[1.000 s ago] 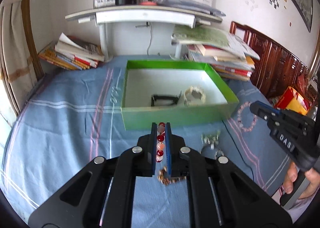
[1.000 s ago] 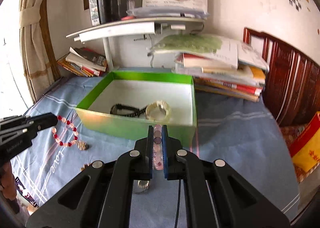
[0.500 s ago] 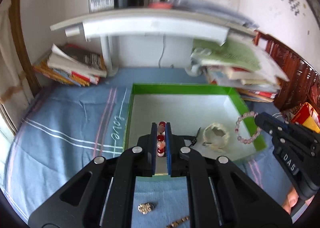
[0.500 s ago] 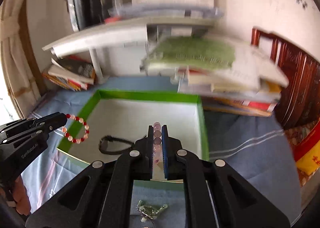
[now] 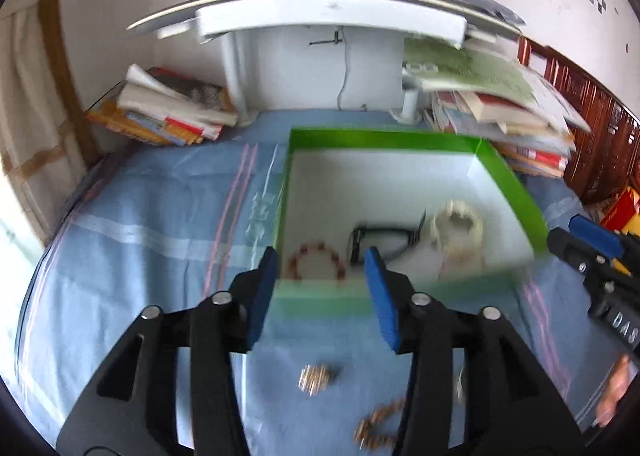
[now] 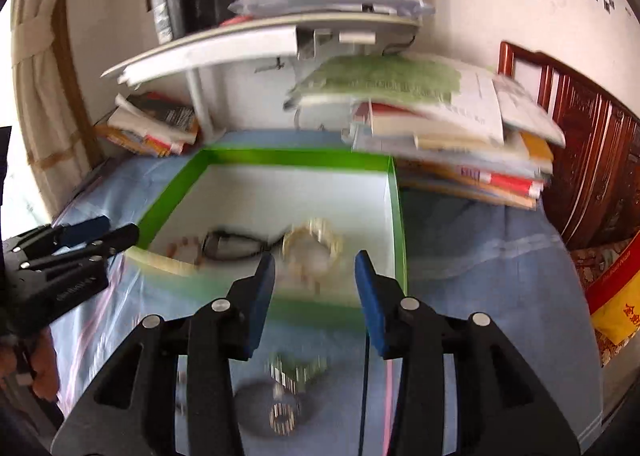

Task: Organize jewelry
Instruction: 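Return the right tool to the table and grasp the green jade pendant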

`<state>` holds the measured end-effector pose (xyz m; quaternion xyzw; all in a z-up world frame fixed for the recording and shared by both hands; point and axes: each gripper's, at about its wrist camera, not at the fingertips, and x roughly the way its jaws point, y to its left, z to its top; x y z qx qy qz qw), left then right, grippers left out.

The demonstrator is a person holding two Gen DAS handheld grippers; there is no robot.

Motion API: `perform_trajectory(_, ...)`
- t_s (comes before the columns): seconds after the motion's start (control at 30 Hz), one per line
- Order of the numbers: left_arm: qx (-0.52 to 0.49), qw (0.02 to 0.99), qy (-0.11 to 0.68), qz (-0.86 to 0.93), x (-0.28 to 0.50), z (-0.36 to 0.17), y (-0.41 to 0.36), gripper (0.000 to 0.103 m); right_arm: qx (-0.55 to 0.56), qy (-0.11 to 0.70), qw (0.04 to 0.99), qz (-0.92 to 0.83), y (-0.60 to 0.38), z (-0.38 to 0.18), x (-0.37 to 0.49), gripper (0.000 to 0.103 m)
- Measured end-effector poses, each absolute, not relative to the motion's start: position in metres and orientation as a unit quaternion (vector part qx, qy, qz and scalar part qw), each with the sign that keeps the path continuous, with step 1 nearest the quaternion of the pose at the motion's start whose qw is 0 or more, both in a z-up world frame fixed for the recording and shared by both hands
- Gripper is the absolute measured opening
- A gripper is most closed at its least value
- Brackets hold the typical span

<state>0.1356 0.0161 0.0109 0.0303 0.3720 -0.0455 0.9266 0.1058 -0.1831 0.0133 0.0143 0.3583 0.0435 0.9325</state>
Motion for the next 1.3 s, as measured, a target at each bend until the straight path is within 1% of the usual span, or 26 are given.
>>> perform_trajectory(0.03,0.031,0.925,0.377,-0.047,0.124,0.005,0.018,0.053,0.014,0.368,0.929,0.048,-0.184,0.007,0.1,0.042)
perform_trajectory(0.2,0.023,0.907,0.416,-0.064,0.083,-0.031,0.024,0.054,0.047,0.438,0.896,0.048,-0.189,-0.045,0.102,0.042)
perform_trajectory(0.27,0.023,0.9,0.43,-0.07,0.076,-0.043,0.023,0.054,0.068,0.453,0.887,0.049,-0.19,-0.057,0.108,0.042)
perform_trajectory(0.37,0.032,0.892,0.444,-0.076,0.072,-0.056,0.018,0.056,0.067,0.464,0.883,0.042,-0.186,-0.07,0.117,0.041)
perform_trajectory(0.4,0.034,0.89,0.447,-0.078,0.071,-0.06,0.017,0.056,0.068,0.466,0.881,0.042,-0.185,-0.072,0.117,0.039)
perform_trajectory(0.47,0.036,0.888,0.451,-0.081,0.07,-0.064,0.016,0.056,0.072,0.468,0.88,0.045,-0.185,-0.077,0.116,0.02)
perform_trajectory(0.5,0.036,0.887,0.453,-0.081,0.068,-0.067,0.016,0.056,0.074,0.466,0.881,0.046,-0.186,-0.077,0.113,0.016)
perform_trajectory(0.53,0.036,0.885,0.456,-0.081,0.068,-0.07,0.015,0.056,0.074,0.464,0.881,0.043,-0.188,-0.075,0.111,0.009)
perform_trajectory(0.57,0.037,0.884,0.459,-0.081,0.068,-0.072,0.015,0.057,0.072,0.463,0.883,0.036,-0.19,-0.074,0.107,0.008)
perform_trajectory(0.67,0.038,0.88,0.466,-0.081,0.066,-0.077,0.013,0.058,0.072,0.46,0.885,0.022,-0.2,-0.072,0.094,0.008)
perform_trajectory(0.77,0.042,0.88,0.466,-0.082,0.061,-0.079,0.011,0.062,0.072,0.458,0.886,0.002,-0.217,-0.074,0.077,0.008)
perform_trajectory(1.0,0.051,0.88,0.465,-0.082,0.056,-0.08,0.004,0.065,0.093,0.459,0.884,-0.016,-0.243,-0.076,0.033,0.009)
perform_trajectory(1.17,0.061,0.882,0.46,-0.082,0.051,-0.081,-0.002,0.067,0.097,0.455,0.885,-0.013,-0.244,-0.076,0.025,0.024)
perform_trajectory(1.23,0.063,0.882,0.459,-0.083,0.049,-0.081,-0.005,0.068,0.094,0.452,0.887,-0.016,-0.242,-0.077,0.026,0.028)
perform_trajectory(1.3,0.063,0.883,0.458,-0.084,0.048,-0.081,-0.004,0.068,0.084,0.448,0.89,-0.021,-0.24,-0.077,0.026,0.029)
